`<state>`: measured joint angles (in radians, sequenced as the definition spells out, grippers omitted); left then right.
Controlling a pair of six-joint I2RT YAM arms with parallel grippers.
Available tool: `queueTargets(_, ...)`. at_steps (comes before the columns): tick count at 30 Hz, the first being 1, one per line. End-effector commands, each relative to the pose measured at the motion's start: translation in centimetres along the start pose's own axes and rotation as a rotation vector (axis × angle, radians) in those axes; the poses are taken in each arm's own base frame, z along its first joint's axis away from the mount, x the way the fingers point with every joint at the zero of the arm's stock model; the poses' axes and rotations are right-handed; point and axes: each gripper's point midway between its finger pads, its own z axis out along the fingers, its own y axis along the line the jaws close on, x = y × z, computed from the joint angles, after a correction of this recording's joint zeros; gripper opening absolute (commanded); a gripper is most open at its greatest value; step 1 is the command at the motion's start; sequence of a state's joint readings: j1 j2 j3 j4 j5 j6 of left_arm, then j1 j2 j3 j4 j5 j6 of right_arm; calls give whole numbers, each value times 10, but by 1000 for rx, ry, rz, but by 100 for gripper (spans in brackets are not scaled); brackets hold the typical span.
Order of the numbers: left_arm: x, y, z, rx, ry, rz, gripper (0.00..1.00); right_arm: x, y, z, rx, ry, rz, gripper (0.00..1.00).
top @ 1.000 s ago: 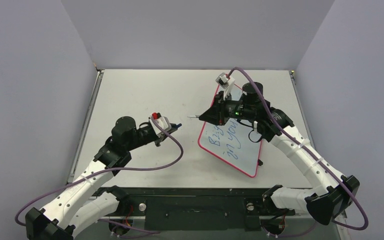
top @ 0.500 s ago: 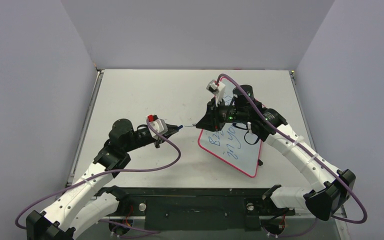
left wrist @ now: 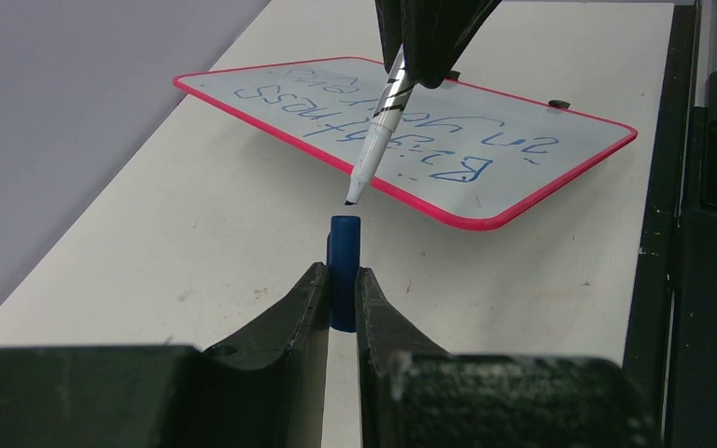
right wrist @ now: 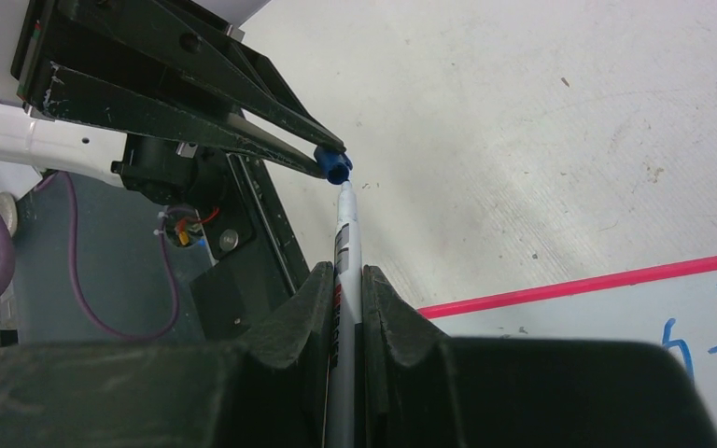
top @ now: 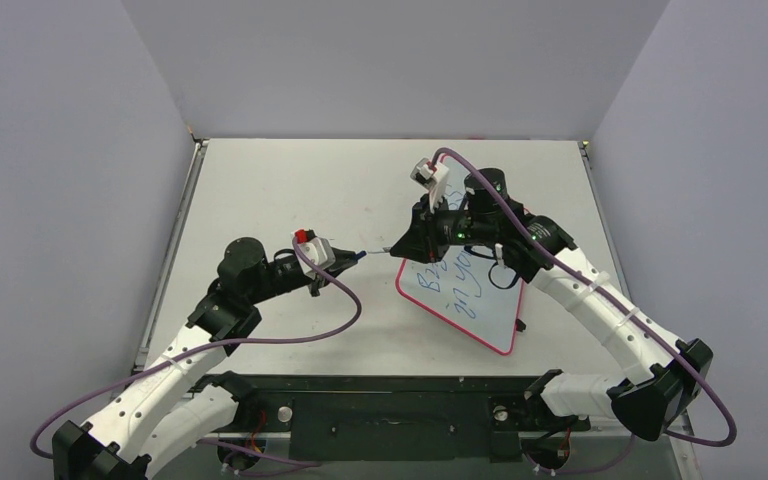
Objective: Write a sentence on the whiteboard
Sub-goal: Close the whiteboard marker at the center of the board.
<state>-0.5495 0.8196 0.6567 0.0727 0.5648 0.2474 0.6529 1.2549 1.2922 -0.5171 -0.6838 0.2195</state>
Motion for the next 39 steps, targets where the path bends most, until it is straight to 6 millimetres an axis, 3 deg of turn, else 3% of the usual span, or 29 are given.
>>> queueTargets(1,-15,-1,1,20,-53,27,0,-19,8,-1,-10,-42,-55,0)
queueTargets(16,-16,-3,1,33,-67,28,0,-14,10,9,-24,-17,-58,0)
queueTargets(28,-18,-20,-1,120,-88,47,0,7,7,22,-74,91,-73,0)
queueTargets(39,-21,-37,-2,198,-118,51,0,21,25,32,-161,166,-115,0)
